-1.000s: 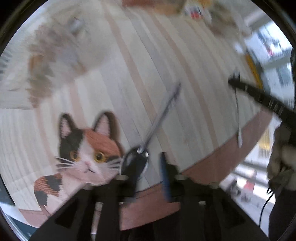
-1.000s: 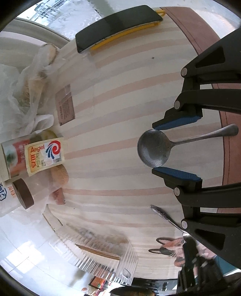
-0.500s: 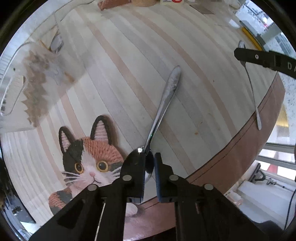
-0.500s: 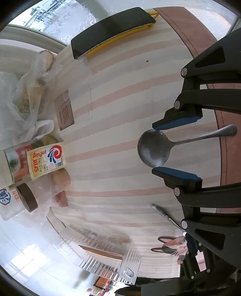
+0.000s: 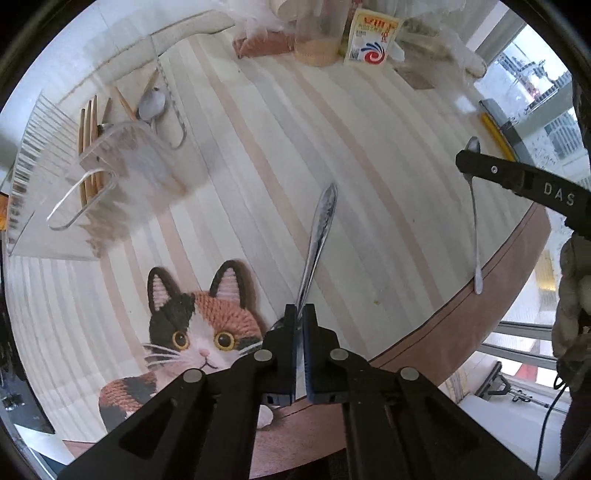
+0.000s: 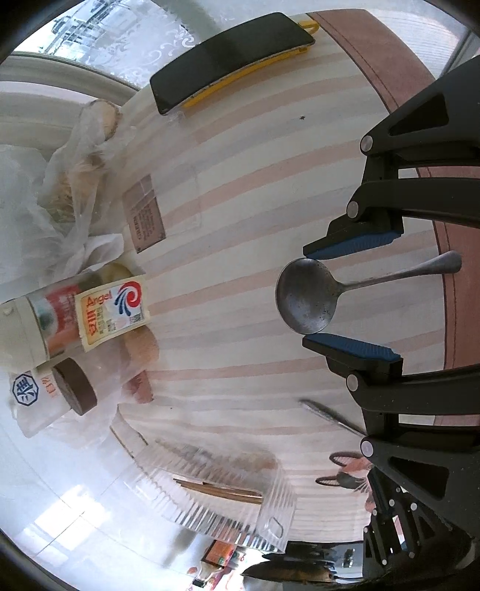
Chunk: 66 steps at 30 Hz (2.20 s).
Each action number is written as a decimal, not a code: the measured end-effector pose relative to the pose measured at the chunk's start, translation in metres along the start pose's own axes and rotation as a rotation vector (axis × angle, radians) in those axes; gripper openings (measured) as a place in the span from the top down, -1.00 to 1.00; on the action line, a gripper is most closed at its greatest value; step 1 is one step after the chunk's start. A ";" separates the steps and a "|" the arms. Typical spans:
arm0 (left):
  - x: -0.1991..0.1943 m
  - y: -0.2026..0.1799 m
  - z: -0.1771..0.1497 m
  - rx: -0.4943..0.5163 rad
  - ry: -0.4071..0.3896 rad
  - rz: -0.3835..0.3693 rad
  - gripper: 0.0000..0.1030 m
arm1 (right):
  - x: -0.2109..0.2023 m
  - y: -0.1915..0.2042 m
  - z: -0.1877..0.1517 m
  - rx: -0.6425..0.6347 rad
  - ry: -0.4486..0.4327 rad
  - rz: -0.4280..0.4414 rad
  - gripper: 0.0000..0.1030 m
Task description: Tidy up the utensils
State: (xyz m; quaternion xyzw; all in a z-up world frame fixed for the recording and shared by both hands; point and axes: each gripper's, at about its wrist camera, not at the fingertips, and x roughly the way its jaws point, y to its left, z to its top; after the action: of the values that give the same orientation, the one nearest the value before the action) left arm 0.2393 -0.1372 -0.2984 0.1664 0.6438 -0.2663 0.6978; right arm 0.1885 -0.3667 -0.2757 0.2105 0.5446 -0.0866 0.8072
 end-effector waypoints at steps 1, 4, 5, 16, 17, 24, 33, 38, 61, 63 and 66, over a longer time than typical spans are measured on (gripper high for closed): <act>0.000 0.005 0.000 -0.014 -0.003 -0.021 0.96 | 0.000 0.000 0.001 0.002 0.002 0.002 0.16; 0.014 0.013 -0.003 0.028 0.069 0.010 0.83 | -0.002 0.001 0.002 0.005 0.002 0.004 0.16; 0.012 0.006 0.000 0.043 0.088 0.032 0.77 | -0.003 0.001 0.002 0.003 0.003 0.005 0.16; 0.038 0.006 -0.012 0.066 0.160 -0.016 -0.12 | 0.003 -0.005 -0.007 0.035 0.026 -0.005 0.16; 0.039 0.003 -0.012 0.073 0.159 -0.008 -0.12 | 0.004 -0.006 -0.007 0.036 0.027 -0.006 0.16; 0.039 -0.017 -0.011 0.116 0.127 0.033 0.78 | 0.006 -0.007 -0.007 0.041 0.026 -0.015 0.16; 0.025 -0.025 -0.012 0.100 0.103 0.014 0.94 | 0.001 -0.011 -0.007 0.055 0.011 -0.012 0.16; 0.033 -0.015 -0.010 0.011 0.178 -0.078 0.75 | 0.002 -0.013 -0.007 0.071 0.013 -0.014 0.16; 0.036 -0.094 -0.015 0.152 0.173 0.113 0.36 | -0.002 -0.032 -0.010 0.113 0.006 -0.026 0.16; 0.027 -0.083 -0.016 0.151 0.161 0.122 0.36 | -0.003 -0.033 -0.011 0.112 0.004 -0.027 0.16; 0.013 -0.074 -0.015 0.136 0.134 0.120 0.36 | -0.005 -0.033 -0.010 0.112 0.000 -0.025 0.16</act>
State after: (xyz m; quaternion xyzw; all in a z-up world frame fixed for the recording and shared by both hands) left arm 0.1846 -0.1902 -0.3048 0.2691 0.6583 -0.2555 0.6549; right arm 0.1659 -0.3926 -0.2829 0.2484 0.5416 -0.1272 0.7929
